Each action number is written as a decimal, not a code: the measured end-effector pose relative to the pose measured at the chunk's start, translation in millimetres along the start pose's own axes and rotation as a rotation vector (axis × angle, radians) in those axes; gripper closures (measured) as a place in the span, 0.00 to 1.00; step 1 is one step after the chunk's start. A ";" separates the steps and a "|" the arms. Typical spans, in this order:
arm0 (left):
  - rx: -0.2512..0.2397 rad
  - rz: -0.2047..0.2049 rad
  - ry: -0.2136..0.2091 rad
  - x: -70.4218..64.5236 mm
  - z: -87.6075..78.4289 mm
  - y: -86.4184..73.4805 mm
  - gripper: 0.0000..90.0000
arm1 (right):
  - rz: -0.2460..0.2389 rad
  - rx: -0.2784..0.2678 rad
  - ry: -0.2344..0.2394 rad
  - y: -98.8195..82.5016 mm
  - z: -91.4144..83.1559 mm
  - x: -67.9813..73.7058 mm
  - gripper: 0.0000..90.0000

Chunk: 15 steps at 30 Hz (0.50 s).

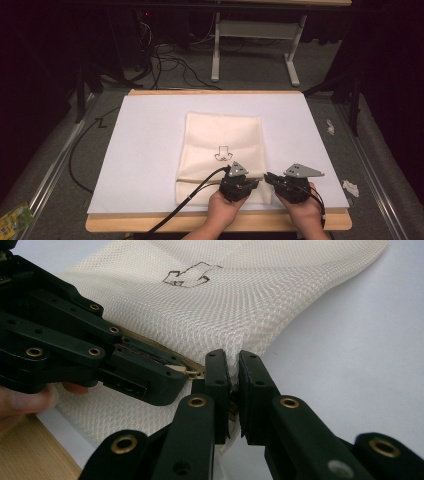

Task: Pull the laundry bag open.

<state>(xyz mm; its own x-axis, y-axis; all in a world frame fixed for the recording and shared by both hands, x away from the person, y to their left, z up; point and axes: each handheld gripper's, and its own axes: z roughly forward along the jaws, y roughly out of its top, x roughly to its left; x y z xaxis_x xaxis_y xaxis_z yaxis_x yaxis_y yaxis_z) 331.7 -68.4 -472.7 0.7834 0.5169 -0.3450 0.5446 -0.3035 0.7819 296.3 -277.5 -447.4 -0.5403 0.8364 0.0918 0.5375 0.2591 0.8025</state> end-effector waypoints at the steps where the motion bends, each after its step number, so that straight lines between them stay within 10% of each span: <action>1: 0.002 -0.001 -0.002 0.1 0.0 0.0 0.97 | 0.003 -0.001 0.002 0.0 -0.1 -0.6 0.96; 15: -0.003 0.004 -0.001 -3.0 -3.8 1.4 0.97 | 0.027 -0.030 0.008 -3.6 -2.4 -2.3 0.85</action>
<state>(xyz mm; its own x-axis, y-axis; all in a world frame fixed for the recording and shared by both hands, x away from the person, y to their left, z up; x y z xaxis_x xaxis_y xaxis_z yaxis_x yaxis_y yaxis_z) 328.9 -67.3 -468.6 0.7863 0.5145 -0.3422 0.5402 -0.3035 0.7849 294.0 -281.5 -449.1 -0.5309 0.8391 0.1184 0.5326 0.2217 0.8168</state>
